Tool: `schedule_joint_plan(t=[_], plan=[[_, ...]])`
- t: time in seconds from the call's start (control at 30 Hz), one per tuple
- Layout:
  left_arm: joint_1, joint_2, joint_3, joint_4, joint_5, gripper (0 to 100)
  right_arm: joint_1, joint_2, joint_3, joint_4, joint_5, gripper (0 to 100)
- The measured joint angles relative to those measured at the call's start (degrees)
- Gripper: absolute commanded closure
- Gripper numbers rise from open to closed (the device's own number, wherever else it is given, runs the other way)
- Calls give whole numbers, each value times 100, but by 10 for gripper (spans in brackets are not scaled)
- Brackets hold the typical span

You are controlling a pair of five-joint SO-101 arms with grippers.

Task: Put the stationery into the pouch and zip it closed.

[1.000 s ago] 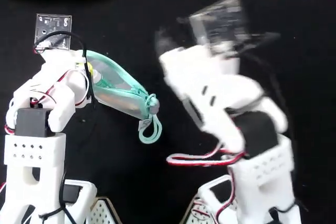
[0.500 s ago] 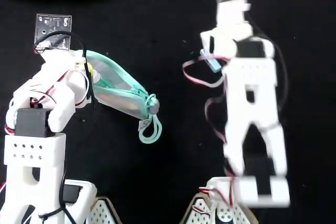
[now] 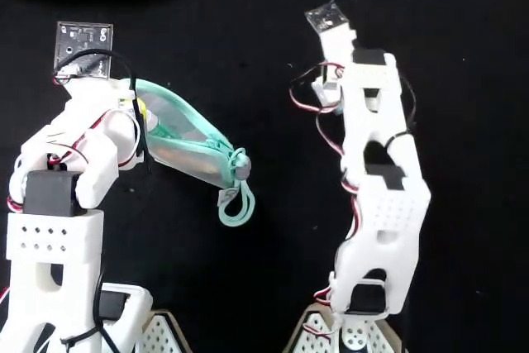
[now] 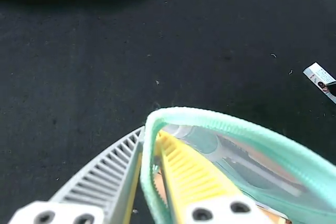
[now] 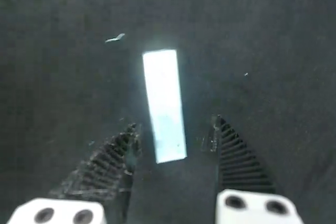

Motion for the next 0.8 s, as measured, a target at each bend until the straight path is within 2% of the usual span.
schedule_joint_plan(t=[0.37, 0.43, 0.5, 0.53, 0.8], plan=[[0, 0, 18, 0, 0, 970, 176, 1090, -1064, 255, 70, 803], [0, 0, 18, 0, 0, 970, 176, 1196, -1231, 360, 193, 870], [0, 0, 18, 0, 0, 970, 176, 1240, -1380, 484, 369, 995], [0, 0, 18, 0, 0, 970, 176, 1257, -1459, 545, 404, 970], [0, 0, 18, 0, 0, 970, 404, 1125, -1776, 1530, 431, 986]])
